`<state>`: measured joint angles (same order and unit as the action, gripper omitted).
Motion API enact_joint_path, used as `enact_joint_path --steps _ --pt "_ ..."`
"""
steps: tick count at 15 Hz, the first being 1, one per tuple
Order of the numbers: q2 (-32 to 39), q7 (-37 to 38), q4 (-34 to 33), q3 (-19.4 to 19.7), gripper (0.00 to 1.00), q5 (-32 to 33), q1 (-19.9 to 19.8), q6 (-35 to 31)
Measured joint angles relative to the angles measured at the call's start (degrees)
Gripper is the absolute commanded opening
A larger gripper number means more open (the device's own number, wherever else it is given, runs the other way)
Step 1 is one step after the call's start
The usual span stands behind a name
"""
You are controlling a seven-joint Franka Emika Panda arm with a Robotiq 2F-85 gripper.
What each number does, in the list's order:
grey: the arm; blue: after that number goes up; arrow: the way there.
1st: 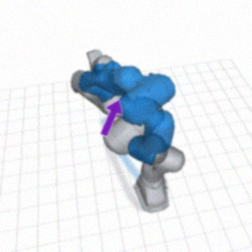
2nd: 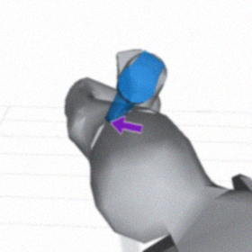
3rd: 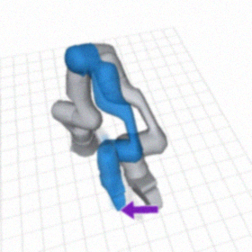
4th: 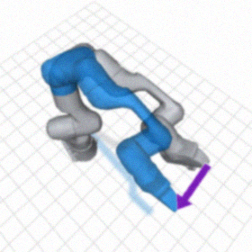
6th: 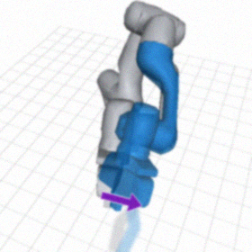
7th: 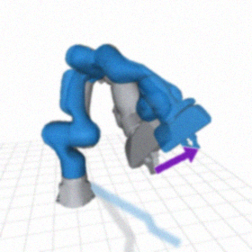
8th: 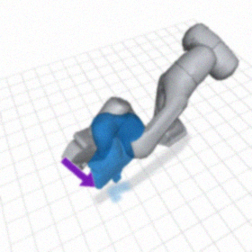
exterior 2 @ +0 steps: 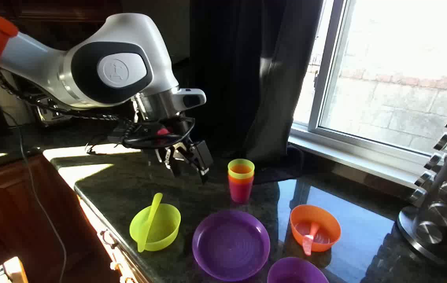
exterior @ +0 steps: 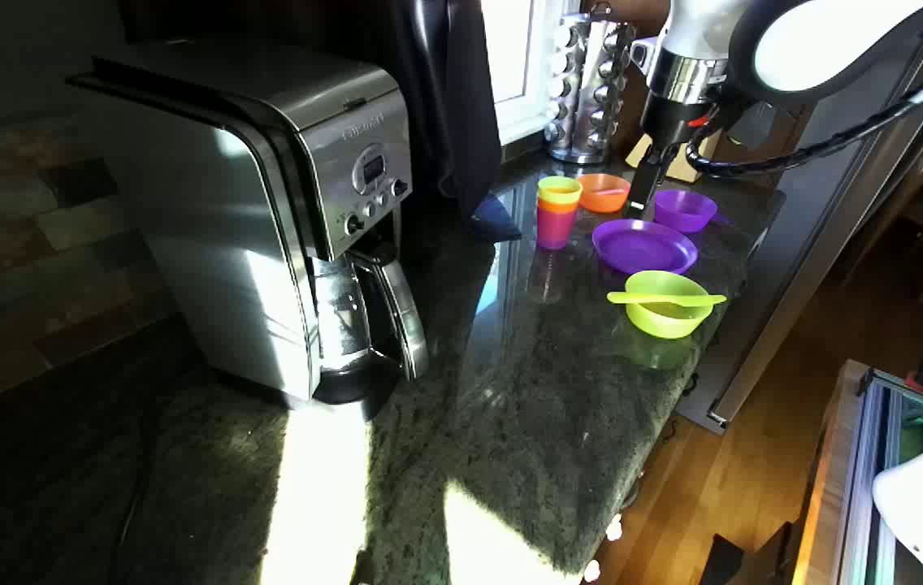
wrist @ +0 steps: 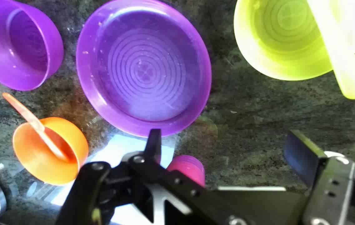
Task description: Unstack the cups.
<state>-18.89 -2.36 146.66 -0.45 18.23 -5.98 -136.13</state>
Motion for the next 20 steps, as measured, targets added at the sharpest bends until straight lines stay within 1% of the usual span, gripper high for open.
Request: enact_joint_path --steps 7,9,13,20 --pt "0.0 0.0 -0.01 0.02 1.0 0.0 0.03 0.0" --pt "0.37 1.73 -0.88 0.23 1.0 -1.34 0.01 0.6" --pt "4.55 8.38 -7.1 1.45 1.0 -4.88 -0.72 1.3" --pt "16.9 20.27 -19.24 3.41 1.0 -11.33 -1.48 2.11"
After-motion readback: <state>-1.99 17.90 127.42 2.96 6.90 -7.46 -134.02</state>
